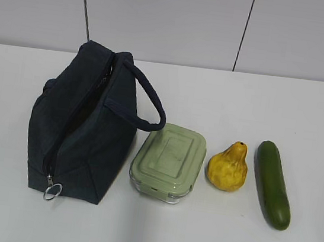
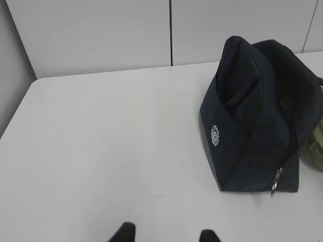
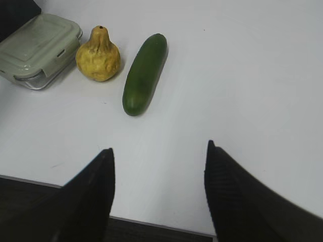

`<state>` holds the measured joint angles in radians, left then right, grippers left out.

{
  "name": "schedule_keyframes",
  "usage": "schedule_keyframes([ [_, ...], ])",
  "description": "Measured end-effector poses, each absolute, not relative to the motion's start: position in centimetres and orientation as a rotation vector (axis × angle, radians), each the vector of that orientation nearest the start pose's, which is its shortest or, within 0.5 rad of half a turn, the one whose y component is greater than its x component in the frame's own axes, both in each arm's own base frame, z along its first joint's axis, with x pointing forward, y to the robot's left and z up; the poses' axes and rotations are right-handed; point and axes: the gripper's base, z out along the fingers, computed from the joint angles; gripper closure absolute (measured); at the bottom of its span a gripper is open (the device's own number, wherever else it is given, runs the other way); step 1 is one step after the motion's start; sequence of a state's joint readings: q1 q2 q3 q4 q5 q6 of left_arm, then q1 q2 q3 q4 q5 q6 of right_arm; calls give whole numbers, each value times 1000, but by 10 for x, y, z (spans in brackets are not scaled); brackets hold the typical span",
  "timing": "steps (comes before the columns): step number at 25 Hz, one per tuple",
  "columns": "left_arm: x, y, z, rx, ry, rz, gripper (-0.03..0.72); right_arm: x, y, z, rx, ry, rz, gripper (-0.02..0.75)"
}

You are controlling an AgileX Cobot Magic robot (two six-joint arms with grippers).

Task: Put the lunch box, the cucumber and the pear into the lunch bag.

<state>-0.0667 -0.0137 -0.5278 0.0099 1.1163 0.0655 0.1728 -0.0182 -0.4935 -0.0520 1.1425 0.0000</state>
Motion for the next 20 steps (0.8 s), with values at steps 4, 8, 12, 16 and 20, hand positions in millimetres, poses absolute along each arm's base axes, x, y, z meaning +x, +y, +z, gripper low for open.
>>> schedule_keyframes([
  [4,-12,1,284,136,2046,-1,448,-10,-6,270,-177,2102,41,295],
  [8,3,-8,311,136,2010,-121,448,-1,-2,285,-176,2044,79,295],
  [12,41,-16,331,126,2102,-216,445,30,8,302,-174,2068,149,295],
  [16,79,-25,345,154,2183,-303,443,65,15,306,-163,2141,165,295],
  [20,117,-31,353,189,2249,-331,443,96,20,310,-148,2213,169,295],
])
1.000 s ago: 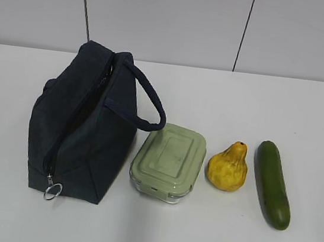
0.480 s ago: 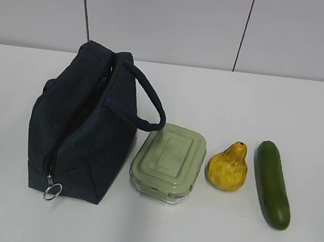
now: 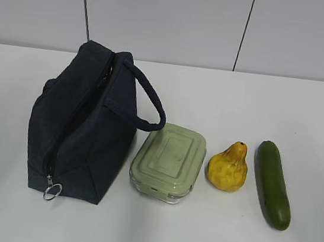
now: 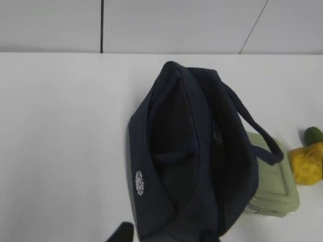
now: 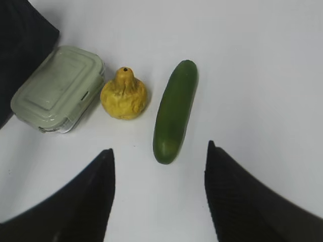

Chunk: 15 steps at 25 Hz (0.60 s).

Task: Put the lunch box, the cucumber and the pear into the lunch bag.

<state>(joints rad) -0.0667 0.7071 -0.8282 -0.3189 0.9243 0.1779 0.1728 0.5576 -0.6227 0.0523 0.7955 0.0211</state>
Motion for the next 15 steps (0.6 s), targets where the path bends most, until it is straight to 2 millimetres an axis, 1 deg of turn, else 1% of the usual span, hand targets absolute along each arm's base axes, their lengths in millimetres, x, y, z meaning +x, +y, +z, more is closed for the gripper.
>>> schedule_keyframes([
  [4,156,-33,351,195,2299,-320,443,126,26,316,-148,2292,169,295],
  [5,163,-33,351,189,2302,-319,442,139,28,316,-148,2327,170,295],
  [6,172,-33,350,182,2303,-318,442,143,29,318,-146,2334,174,295],
  [8,187,-33,347,164,2295,-314,442,161,33,322,-159,2380,171,295],
  [11,201,-33,346,135,2255,-305,442,182,37,322,-177,2443,161,295],
  [14,209,-33,350,89,2185,-325,442,200,40,317,-186,2497,155,295],
  [15,211,-34,352,70,2163,-342,442,203,40,315,-186,2507,154,295],
])
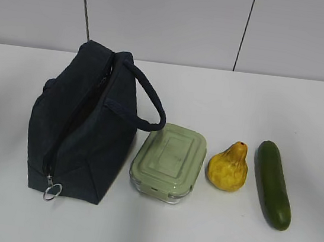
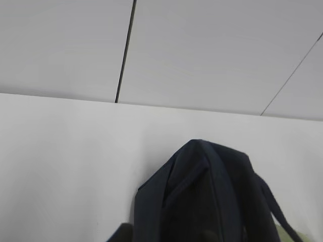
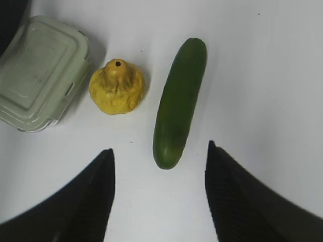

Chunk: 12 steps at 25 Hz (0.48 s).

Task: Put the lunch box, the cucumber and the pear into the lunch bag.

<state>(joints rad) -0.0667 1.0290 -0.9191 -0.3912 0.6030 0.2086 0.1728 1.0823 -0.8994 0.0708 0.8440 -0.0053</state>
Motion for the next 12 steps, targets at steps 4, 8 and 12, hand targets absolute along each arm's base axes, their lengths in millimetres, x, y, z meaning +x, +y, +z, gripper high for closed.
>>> schedule_keyframes([
  [4,212,-37,355,15,2134,-422,442,216,43,308,-182,2513,154,295],
  [8,212,-39,356,-13,2120,-463,442,224,44,308,-169,2454,164,295],
  [12,213,-39,357,-19,2115,-469,442,228,45,312,-158,2396,173,295],
])
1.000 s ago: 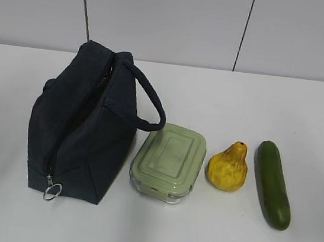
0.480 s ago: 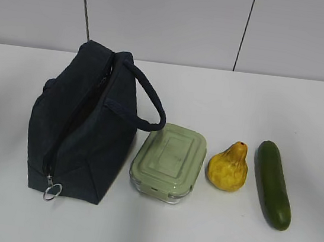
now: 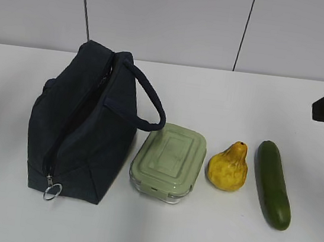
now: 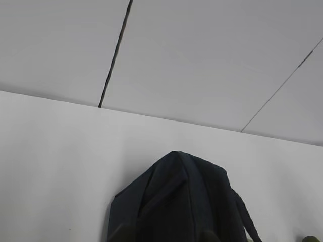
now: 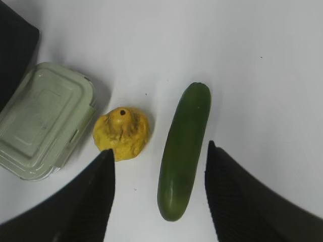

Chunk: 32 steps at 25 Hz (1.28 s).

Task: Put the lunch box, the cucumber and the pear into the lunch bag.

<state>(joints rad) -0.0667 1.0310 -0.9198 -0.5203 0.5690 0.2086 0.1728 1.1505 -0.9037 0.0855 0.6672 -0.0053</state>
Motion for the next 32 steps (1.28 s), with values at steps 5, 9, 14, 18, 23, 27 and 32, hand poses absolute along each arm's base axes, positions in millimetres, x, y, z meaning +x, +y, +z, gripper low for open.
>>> schedule_keyframes([
  [5,217,-41,342,46,2231,-455,442,233,46,307,-182,2409,162,295],
  [9,230,-44,313,145,2428,-447,442,242,47,291,-212,2496,150,295],
  [14,235,-45,303,204,2475,-437,442,249,49,274,-244,2588,140,274],
  [18,235,-45,304,221,2471,-431,442,251,51,266,-234,2642,172,221],
  [23,235,-45,304,239,2466,-423,442,257,54,250,-229,2742,191,163],
  [27,235,-45,304,243,2463,-420,442,262,55,238,-230,2794,189,148],
  [32,235,-45,304,243,2462,-420,440,268,57,226,-187,2844,200,147],
])
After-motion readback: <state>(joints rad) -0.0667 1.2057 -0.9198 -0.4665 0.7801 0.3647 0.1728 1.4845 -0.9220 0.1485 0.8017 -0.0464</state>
